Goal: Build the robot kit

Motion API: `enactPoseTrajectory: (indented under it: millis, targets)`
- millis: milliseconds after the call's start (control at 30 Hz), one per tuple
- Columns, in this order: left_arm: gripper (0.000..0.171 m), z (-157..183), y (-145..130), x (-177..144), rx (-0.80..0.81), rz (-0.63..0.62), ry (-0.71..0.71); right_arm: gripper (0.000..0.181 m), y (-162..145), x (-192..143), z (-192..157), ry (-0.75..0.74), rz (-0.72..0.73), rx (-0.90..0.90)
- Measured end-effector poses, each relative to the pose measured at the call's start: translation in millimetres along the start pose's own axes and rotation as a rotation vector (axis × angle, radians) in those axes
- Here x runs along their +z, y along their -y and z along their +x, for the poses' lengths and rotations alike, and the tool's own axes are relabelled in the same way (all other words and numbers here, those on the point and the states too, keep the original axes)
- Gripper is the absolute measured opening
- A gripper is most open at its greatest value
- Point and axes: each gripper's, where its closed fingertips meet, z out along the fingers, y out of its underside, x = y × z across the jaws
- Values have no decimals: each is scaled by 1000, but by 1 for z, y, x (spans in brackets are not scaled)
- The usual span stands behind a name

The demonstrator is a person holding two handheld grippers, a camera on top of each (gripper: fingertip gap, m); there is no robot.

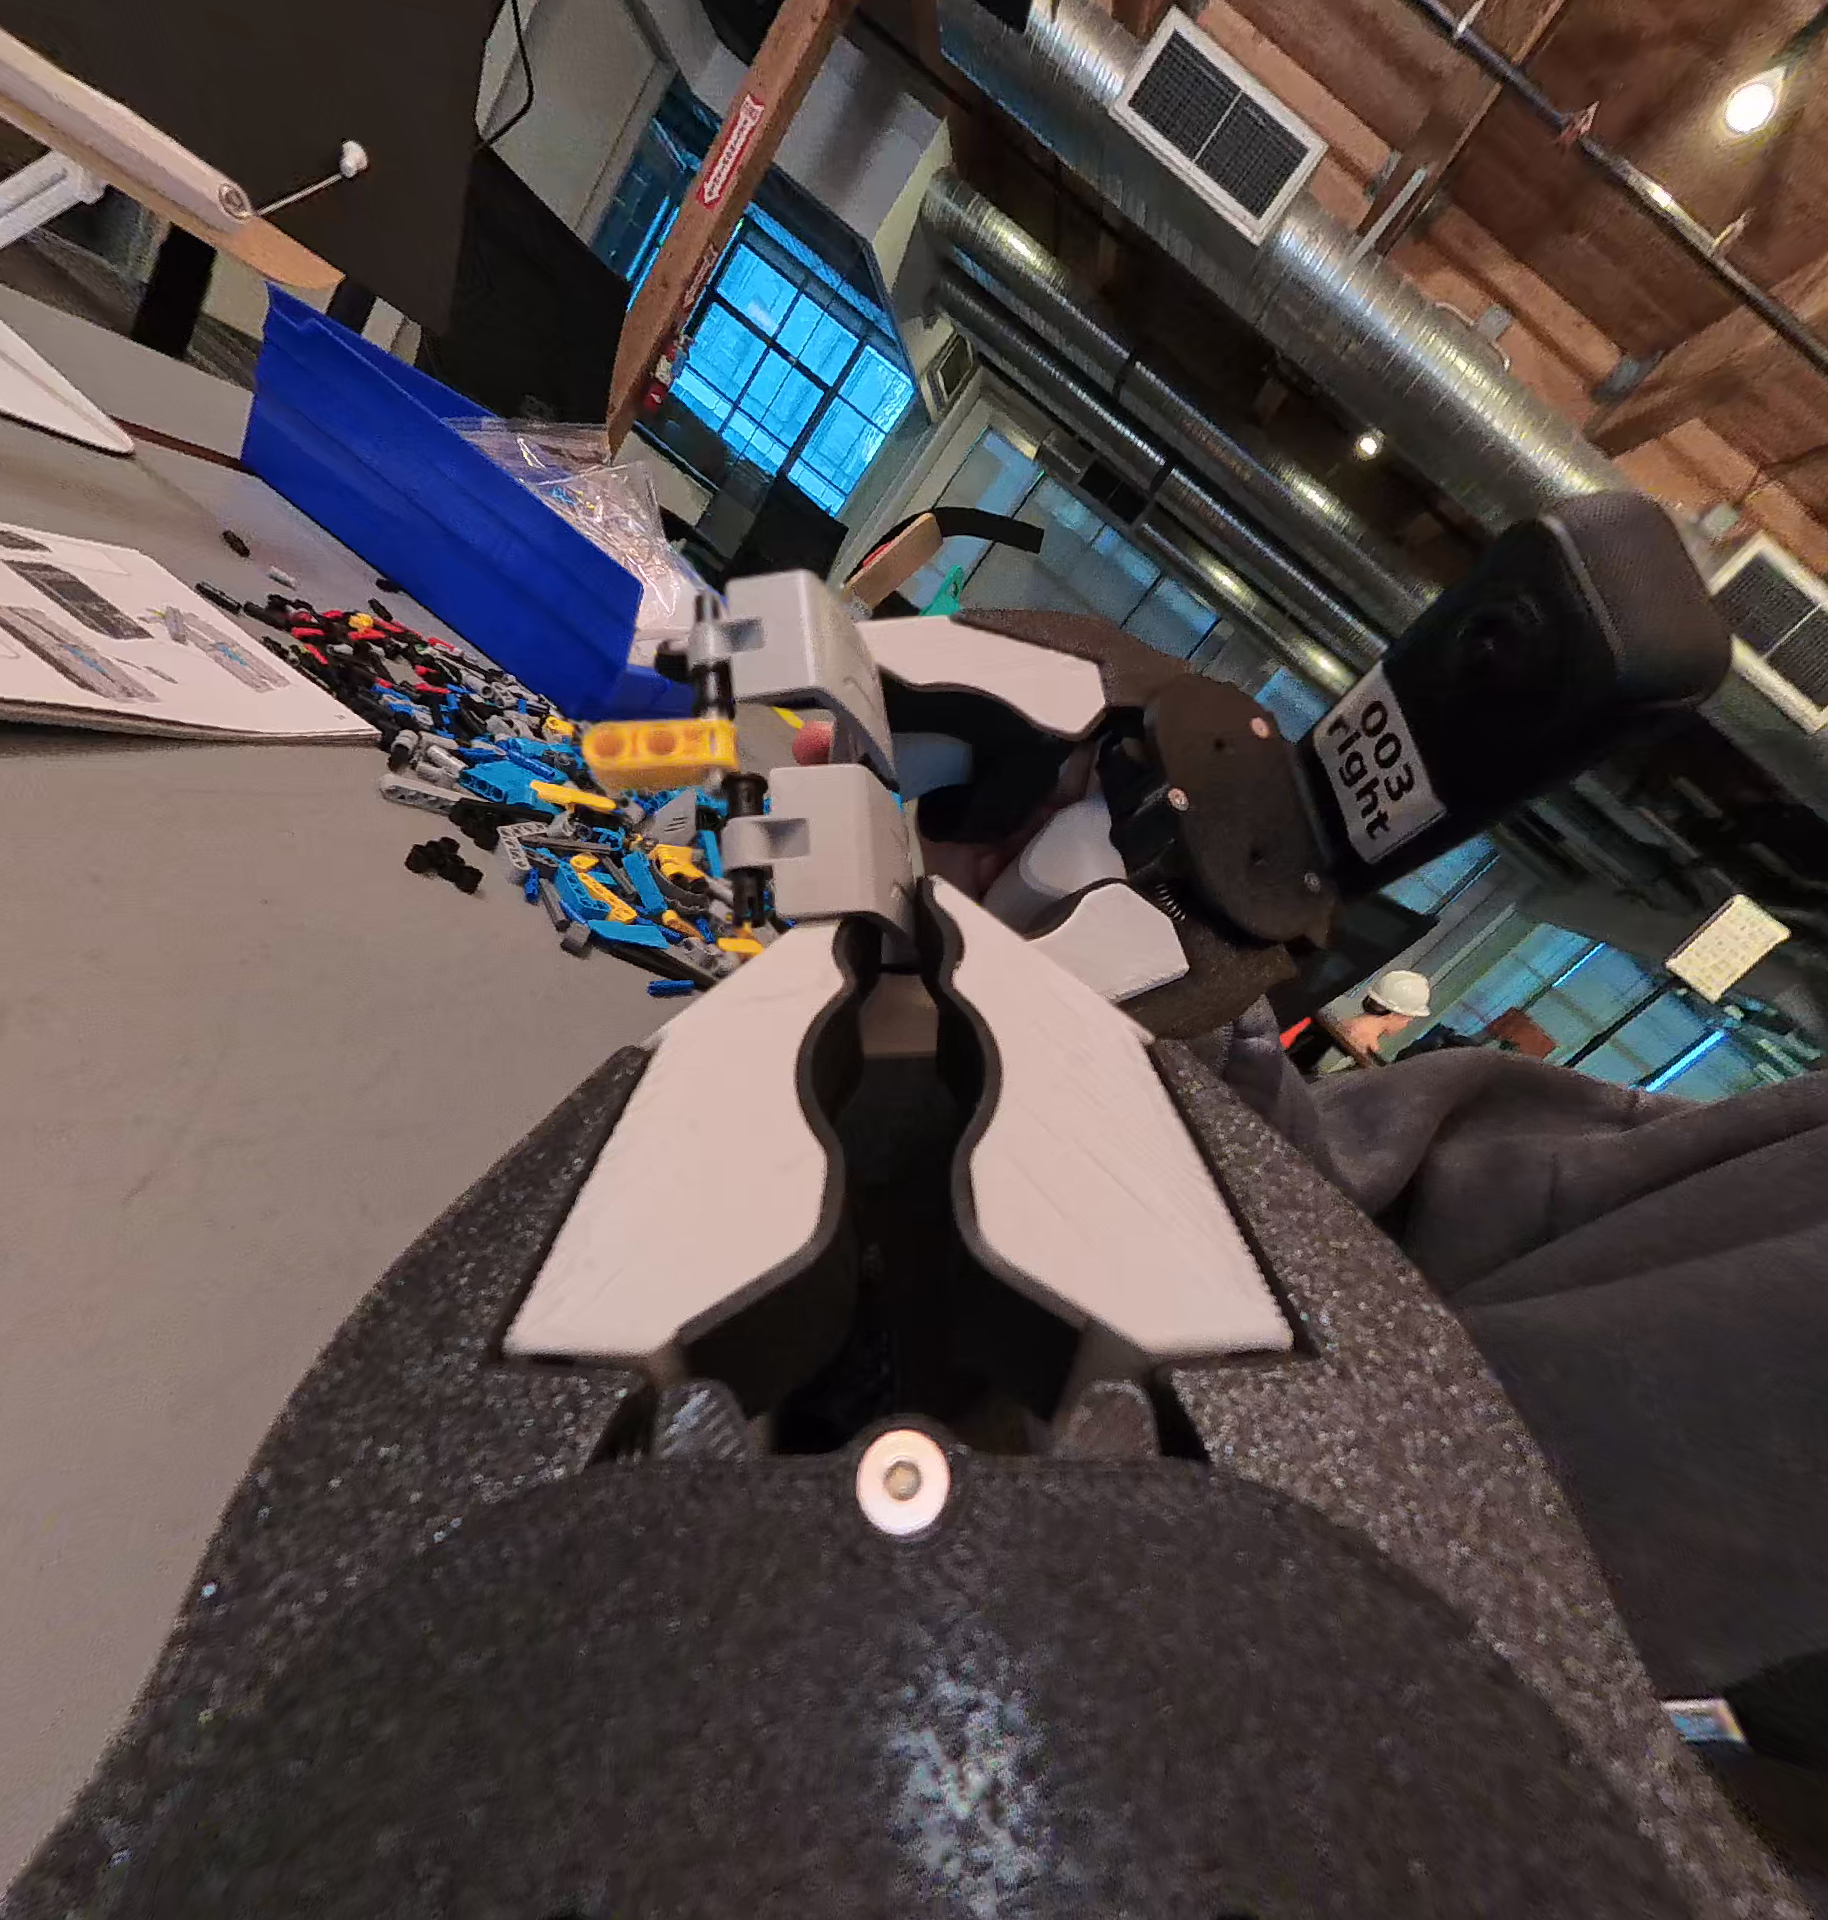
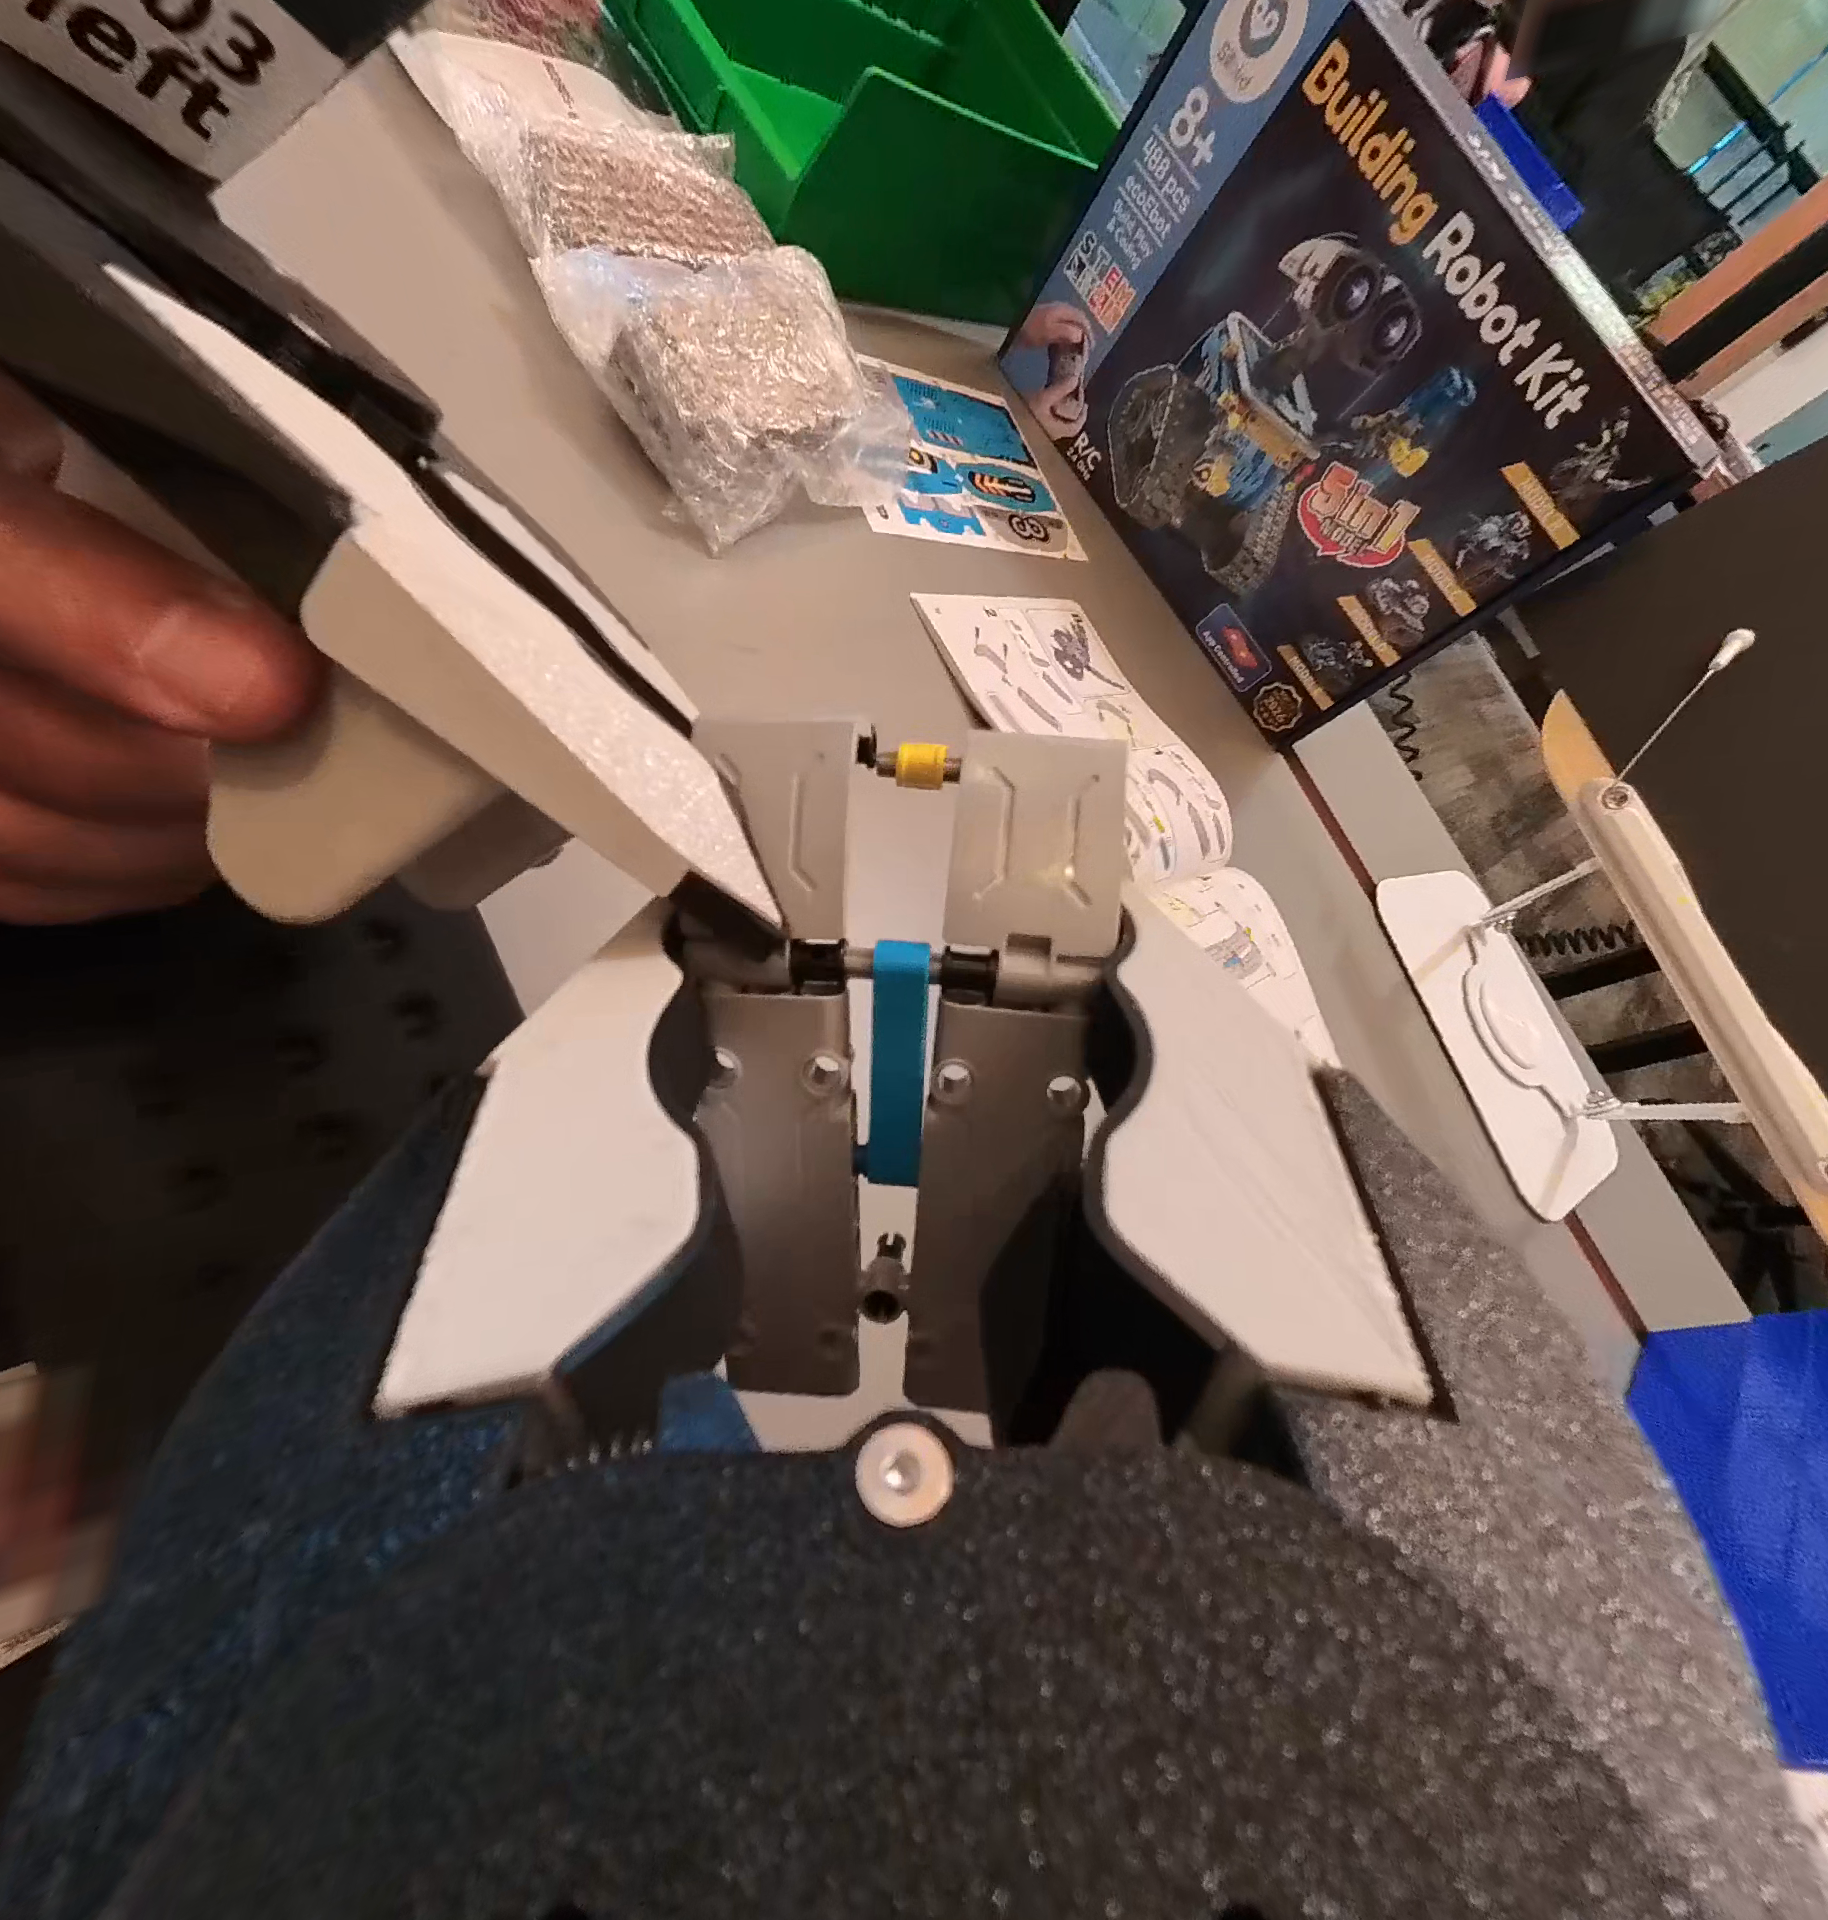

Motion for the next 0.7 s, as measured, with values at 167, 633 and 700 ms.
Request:
enactPoseTrajectory:
  millis: [167,633,700]
  targets:
    - [4,1,0,1,22,-2,5,71,1,-2,2,-35,-3,-46]
    - [6,-5,1,1,6,24,59,66,-1,1,-1,11,8,53]
    - [6,-4,2,0,-28,32,18,67,0,2,-4,51,14,109]
